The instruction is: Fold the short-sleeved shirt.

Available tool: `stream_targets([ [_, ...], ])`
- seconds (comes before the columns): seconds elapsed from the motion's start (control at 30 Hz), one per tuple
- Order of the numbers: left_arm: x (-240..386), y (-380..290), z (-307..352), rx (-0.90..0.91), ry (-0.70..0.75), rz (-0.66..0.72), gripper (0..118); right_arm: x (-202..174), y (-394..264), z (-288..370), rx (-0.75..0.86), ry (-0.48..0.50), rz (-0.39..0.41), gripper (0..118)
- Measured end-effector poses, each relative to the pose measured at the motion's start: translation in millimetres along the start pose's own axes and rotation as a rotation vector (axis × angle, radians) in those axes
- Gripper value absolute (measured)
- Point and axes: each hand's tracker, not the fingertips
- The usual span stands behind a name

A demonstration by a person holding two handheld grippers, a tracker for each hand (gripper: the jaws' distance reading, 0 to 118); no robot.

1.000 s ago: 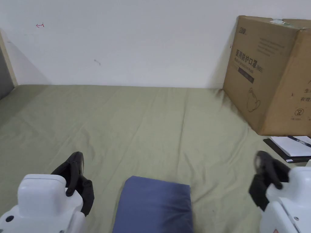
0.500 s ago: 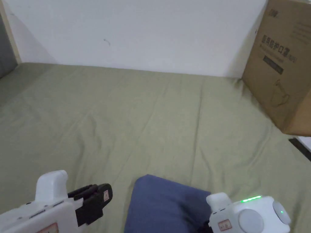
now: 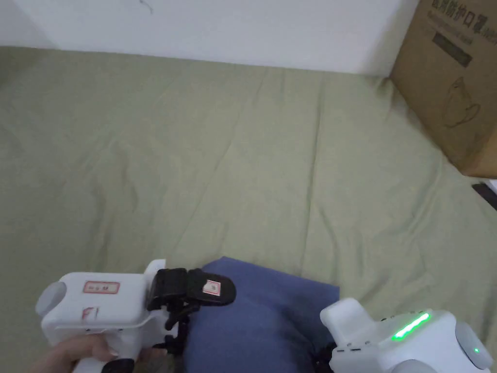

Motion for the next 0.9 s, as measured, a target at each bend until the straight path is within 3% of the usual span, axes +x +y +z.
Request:
stream_targets([
  [0.1,1,3,-17,-0.039,0.146,-0.096,115,-2,0,1,0.005,-0.008,0.025,0],
  [0.13,7,2,-18,0.0,0.161,-0.094,101,-1,-2,1,0.008,-0.007,0.024,0],
  [0.17,8,2,-14,0.033,0.222,-0.075,36,0,-3,2,0.016,-0.002,0.016,0],
  [0.2,5,1,-9,0.099,0.4,-0.065,19,2,-6,2,0.025,0.007,0.001,0],
  [0.23,-1,-6,-8,0.14,0.525,-0.069,19,5,-7,3,0.05,0.029,-0.027,0],
  [0.27,-3,-14,-5,0.155,0.347,-0.033,19,6,-8,3,0.058,0.031,-0.047,0],
  [0.3,6,-17,-9,0.173,0.305,-0.046,19,7,-10,3,0.056,0.035,-0.057,0],
  [0.33,13,-18,-12,0.158,0.397,-0.124,19,6,-11,5,0.061,0.034,-0.058,0],
  [0.37,19,-21,-14,0.155,0.4,-0.155,19,5,-10,6,0.061,0.028,-0.052,0],
  [0.47,37,-24,-1,0.154,0.349,-0.104,19,-3,-15,28,0.147,-0.024,-0.017,0],
  [0.6,81,-29,57,0.157,0.399,-0.186,19,-11,-20,65,0.256,-0.005,-0.067,0],
  [0.77,127,-28,181,0.178,0.753,-0.257,19,-32,-23,91,0.251,0.046,-0.144,0],
  [0.9,149,-22,275,0.227,1.079,-0.275,19,-54,-19,81,0.198,0.066,-0.114,0],
])
